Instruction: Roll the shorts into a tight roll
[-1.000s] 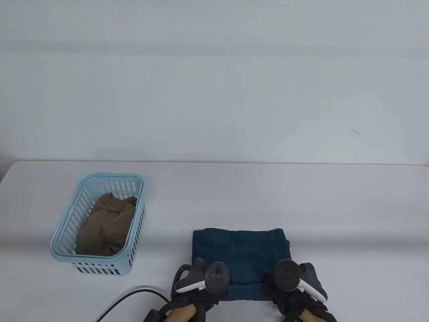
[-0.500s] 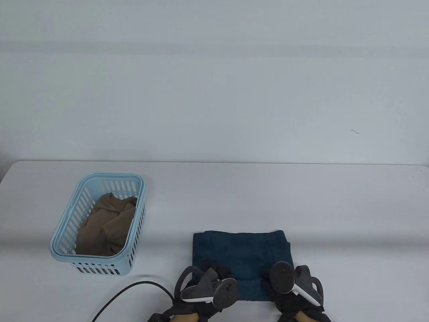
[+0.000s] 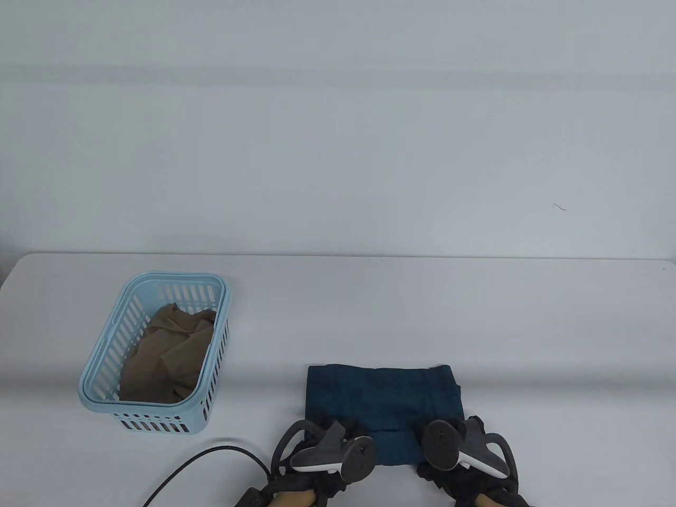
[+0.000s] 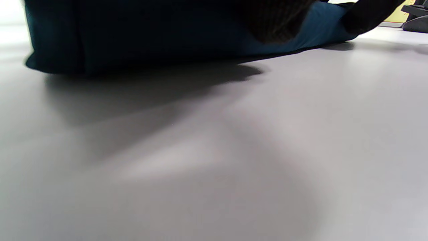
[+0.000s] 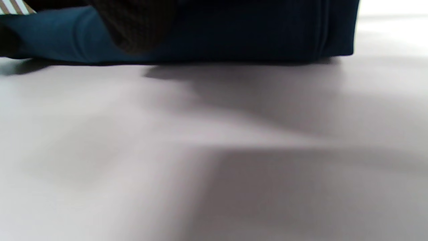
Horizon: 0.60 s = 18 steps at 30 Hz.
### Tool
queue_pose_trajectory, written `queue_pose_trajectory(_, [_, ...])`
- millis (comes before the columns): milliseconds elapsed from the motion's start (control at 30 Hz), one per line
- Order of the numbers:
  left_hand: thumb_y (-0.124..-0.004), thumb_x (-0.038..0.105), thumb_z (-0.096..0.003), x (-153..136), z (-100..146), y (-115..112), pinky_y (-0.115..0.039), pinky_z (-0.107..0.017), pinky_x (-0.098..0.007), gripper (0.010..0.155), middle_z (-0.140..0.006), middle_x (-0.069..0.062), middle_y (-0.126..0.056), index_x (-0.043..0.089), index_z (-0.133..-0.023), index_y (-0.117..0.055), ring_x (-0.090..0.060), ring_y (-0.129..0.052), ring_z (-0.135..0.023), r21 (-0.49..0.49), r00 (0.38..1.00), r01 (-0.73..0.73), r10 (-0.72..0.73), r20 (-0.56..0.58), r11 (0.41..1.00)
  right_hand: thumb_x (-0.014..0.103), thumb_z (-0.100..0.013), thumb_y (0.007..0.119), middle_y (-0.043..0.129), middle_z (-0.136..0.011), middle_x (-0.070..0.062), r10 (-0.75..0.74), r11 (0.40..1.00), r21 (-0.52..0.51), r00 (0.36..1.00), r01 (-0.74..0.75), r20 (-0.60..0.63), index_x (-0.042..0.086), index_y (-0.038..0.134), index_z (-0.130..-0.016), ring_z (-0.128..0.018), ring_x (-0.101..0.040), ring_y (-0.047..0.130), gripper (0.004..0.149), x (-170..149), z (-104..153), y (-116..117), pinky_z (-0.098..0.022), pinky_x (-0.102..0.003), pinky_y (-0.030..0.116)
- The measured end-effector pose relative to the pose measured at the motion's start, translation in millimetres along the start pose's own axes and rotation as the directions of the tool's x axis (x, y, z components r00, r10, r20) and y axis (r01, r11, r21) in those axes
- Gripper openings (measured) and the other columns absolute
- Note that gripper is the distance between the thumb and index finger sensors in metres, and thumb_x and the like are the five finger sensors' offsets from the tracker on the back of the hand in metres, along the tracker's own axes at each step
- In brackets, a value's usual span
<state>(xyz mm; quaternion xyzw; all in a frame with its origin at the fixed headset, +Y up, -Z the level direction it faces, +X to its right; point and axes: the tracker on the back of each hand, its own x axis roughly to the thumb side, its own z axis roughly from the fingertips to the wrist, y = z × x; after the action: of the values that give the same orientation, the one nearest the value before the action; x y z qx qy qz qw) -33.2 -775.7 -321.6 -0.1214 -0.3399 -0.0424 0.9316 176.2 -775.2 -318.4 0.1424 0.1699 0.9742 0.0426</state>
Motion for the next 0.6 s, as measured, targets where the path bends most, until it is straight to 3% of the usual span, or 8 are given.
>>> queue_pose_trajectory(200, [-0.07, 0.033, -0.0496, -2, 1, 9, -0.052, -0.07, -0.068, 0.064, -0.102, -0.024, -0.074, 0.003, -0.104, -0.056, -0.041, -0.085, -0.091, 0.084, 0.999, 0.034, -0.034, 0.004, 0.996, 0.039, -0.05, 0.066, 0.052, -0.108, -0.015, -0.074, 0.996, -0.04, 0.997, 0.075, 0.014, 0.014, 0.052, -0.106, -0.099, -0.042, 0.046, 0.063, -3, 1, -6, -0.066, -0.074, 0.019])
queue_pose_trajectory(400, [-0.063, 0.028, -0.0493, -10, 6, 14, -0.057, -0.069, -0.067, 0.057, -0.093, -0.021, -0.089, 0.005, -0.101, -0.066, -0.036, -0.097, -0.079, 0.1, 0.99, -0.142, 0.143, -0.002, 0.985, 0.039, -0.052, 0.056, 0.063, -0.102, -0.018, -0.309, 0.951, -0.006, 0.951, 0.309, 0.0, 0.01, 0.064, -0.102, -0.095, -0.045, 0.053, 0.058, -13, 3, -7, -0.065, -0.076, 0.02])
queue_pose_trajectory(533, [-0.059, 0.027, -0.0487, -6, 5, 12, -0.059, -0.068, -0.066, 0.055, -0.081, -0.015, -0.096, 0.008, -0.099, -0.07, -0.027, -0.102, -0.063, 0.072, 0.986, -0.166, 0.166, 0.003, 0.983, 0.039, -0.052, 0.053, 0.075, -0.092, -0.016, -0.286, 0.958, -0.021, 0.958, 0.286, -0.007, 0.01, 0.075, -0.093, -0.088, -0.044, 0.063, 0.054, -13, 2, -8, -0.066, -0.076, 0.023])
queue_pose_trajectory(600, [-0.059, 0.027, -0.0491, -5, 5, 10, -0.058, -0.068, -0.066, 0.055, -0.08, -0.015, -0.095, 0.008, -0.1, -0.068, -0.028, -0.101, -0.062, 0.065, 0.983, -0.183, 0.183, 0.003, 0.981, 0.041, -0.052, 0.054, 0.078, -0.089, -0.015, -0.264, 0.964, -0.026, 0.964, 0.264, -0.011, 0.011, 0.077, -0.09, -0.085, -0.043, 0.066, 0.054, -14, 2, -9, -0.066, -0.076, 0.024])
